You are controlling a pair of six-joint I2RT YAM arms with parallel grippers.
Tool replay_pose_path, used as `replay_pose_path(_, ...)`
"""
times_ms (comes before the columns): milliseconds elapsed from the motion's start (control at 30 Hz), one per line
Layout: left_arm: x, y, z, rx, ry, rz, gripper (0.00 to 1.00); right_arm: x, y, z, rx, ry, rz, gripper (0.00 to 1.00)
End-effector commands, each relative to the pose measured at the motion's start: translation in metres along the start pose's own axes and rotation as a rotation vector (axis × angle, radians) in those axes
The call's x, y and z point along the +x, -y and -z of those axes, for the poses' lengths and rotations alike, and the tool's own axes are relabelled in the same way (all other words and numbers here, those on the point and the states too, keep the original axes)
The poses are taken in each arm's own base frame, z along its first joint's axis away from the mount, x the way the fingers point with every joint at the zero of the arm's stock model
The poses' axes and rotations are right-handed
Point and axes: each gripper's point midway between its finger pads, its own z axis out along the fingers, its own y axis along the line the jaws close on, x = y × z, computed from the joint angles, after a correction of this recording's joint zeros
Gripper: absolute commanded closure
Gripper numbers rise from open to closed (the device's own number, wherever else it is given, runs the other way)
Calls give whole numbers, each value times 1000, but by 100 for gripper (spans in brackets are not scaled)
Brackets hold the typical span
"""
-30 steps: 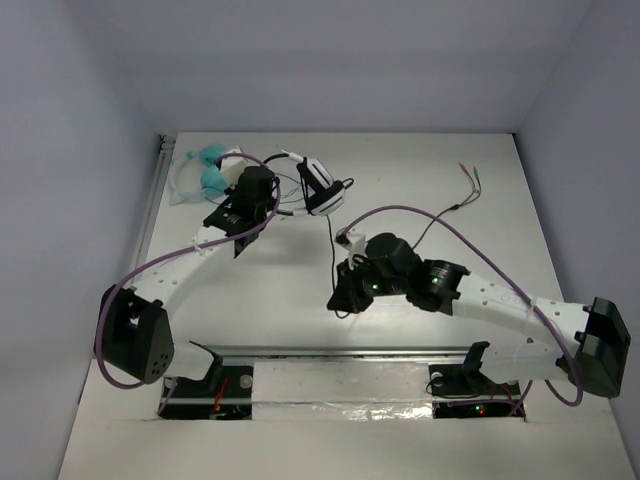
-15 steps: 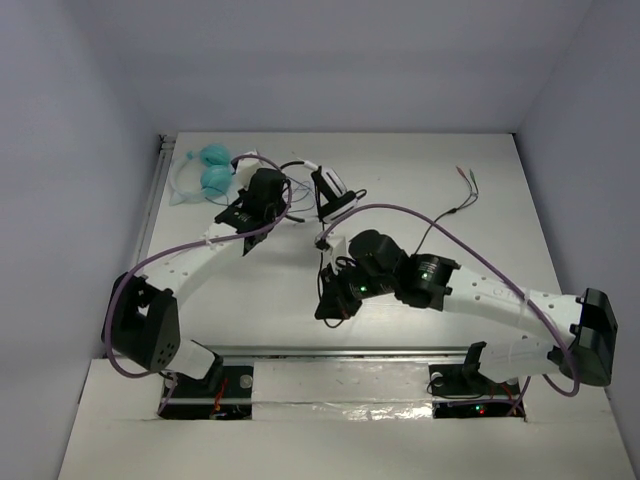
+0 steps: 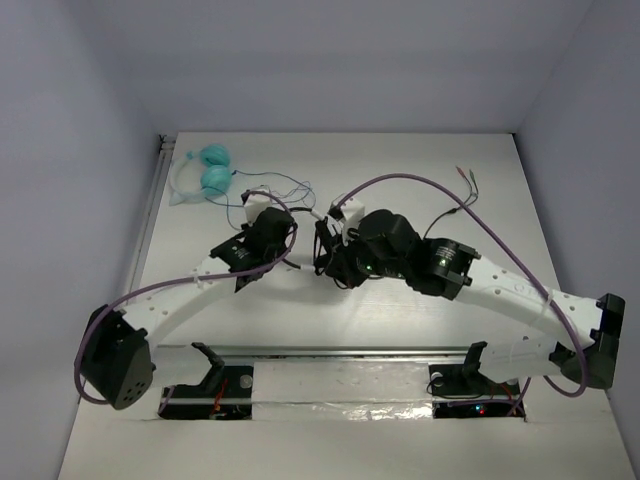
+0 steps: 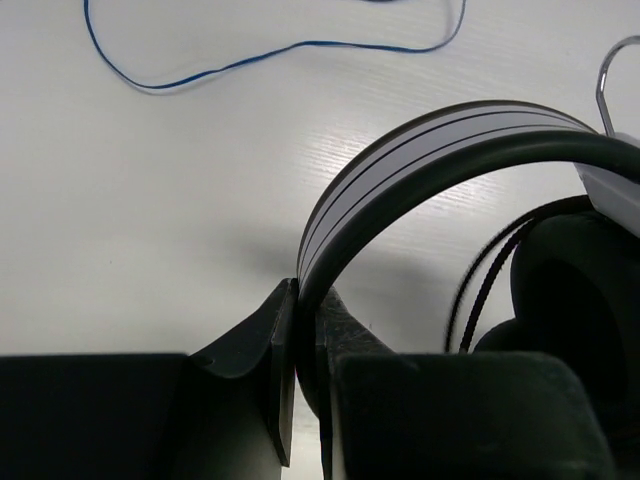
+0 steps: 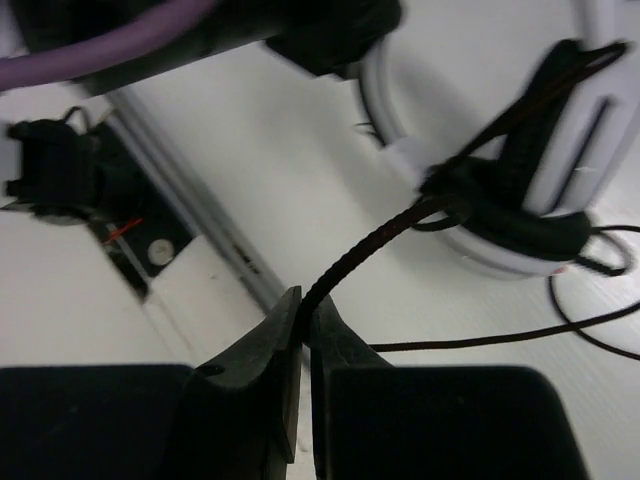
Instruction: Wrap the headphones
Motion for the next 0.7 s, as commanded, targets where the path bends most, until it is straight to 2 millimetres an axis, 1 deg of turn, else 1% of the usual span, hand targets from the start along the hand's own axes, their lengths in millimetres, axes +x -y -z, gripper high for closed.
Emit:
replay_pose_path(0, -22, 5, 28, 52, 60, 55, 100, -23, 46, 3, 207, 51, 41, 100)
replay_pose_path(33, -15, 4, 32, 57, 34, 32, 100, -30, 53, 4, 234, 62, 45, 100)
replay_pose_path(67, -15, 4, 36, 71, 30, 19, 100, -31, 70, 1, 291, 53, 38, 100)
replay_pose_path(100, -9, 7, 38, 96, 1, 5, 100, -34, 77, 0, 324, 58, 37, 100)
replay_pose_path(133, -5, 6, 39, 96, -23, -16, 100, -41, 82, 1, 346, 69, 41, 100)
replay_pose_path(167, 1, 9, 41, 124, -52, -45, 100, -47, 96, 2, 399, 88, 33, 100)
replay_pose_path(200, 4, 12, 43, 145, -70, -64, 100, -50, 103, 0, 429, 92, 33, 100)
replay_pose_path(233, 8, 13, 43, 154, -94, -86, 100, -55, 109, 0, 451, 108, 35, 100)
replay_pose_path(300, 10, 15, 44, 169, -111, -127, 100, -63, 117, 0, 488, 126, 36, 100)
replay_pose_path(367, 13, 10, 41, 142, -125, -160, 100, -72, 120, 0, 497, 149, 50, 100)
replay_pose_path(400, 13, 12, 41, 153, -133, -195, 100, -74, 121, 0, 502, 153, 55, 100)
replay_pose_path(433, 17, 12, 39, 147, -154, -215, 100, -75, 123, 0, 512, 151, 70, 100)
replay_pose_path(467, 17, 14, 39, 158, -161, -228, 100, -78, 128, 1, 527, 163, 71, 100)
replay_pose_path(500, 21, 19, 41, 191, -181, -245, 100, -77, 128, 0, 527, 163, 78, 100)
replay_pose_path(567, 15, 26, 44, 224, -172, -257, 100, -79, 140, 3, 560, 178, 64, 100)
replay_pose_path(600, 15, 33, 48, 267, -177, -256, 100, -71, 144, -1, 573, 167, 61, 100)
replay_pose_path(667, 10, 45, 56, 335, -174, -249, 100, -71, 160, 1, 631, 199, 20, 100)
